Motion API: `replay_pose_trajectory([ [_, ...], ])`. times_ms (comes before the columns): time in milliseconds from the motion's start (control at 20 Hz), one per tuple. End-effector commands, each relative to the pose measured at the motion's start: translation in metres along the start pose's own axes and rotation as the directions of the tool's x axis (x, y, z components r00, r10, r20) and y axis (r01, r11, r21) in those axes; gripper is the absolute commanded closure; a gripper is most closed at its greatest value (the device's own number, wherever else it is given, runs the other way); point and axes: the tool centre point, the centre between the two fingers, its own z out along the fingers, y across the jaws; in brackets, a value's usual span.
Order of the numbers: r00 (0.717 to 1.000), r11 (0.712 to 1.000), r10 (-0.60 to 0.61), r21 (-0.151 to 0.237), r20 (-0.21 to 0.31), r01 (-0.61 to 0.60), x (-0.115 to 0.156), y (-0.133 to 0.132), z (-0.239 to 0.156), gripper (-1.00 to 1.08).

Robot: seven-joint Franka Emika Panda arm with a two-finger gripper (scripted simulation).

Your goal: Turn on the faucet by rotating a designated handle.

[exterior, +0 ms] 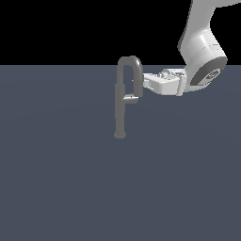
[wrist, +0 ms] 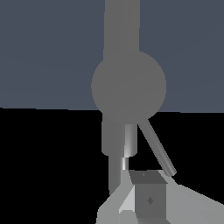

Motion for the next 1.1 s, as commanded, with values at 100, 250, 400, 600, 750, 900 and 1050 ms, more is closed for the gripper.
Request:
replay_pose_trajectory([
  [100,1.0,1.0,0.016,-0.003,0.007,-0.016,0.011,0.017,0.0,1.08],
  [250,1.0,1.0,0.018,-0.004,0.008,-0.018,0.015,0.024,0.0,1.08],
  [400,1.0,1.0,0.001,-0.006,0.003,-0.001,0.012,0.023,0.0,1.08],
  [600,1.0,1.0,0.014,-0.005,0.007,-0.014,0.032,0.037,0.0,1.08],
  [750,1.0,0.999,-0.029,-0.012,-0.003,0.029,0.009,0.029,0.0,1.08],
  [900,1.0,1.0,-0.009,-0.009,0.002,0.009,0.033,0.035,0.0,1.08],
  [1050,1.0,1.0,0.011,-0.006,0.007,-0.011,0.057,0.042,0.0,1.08],
])
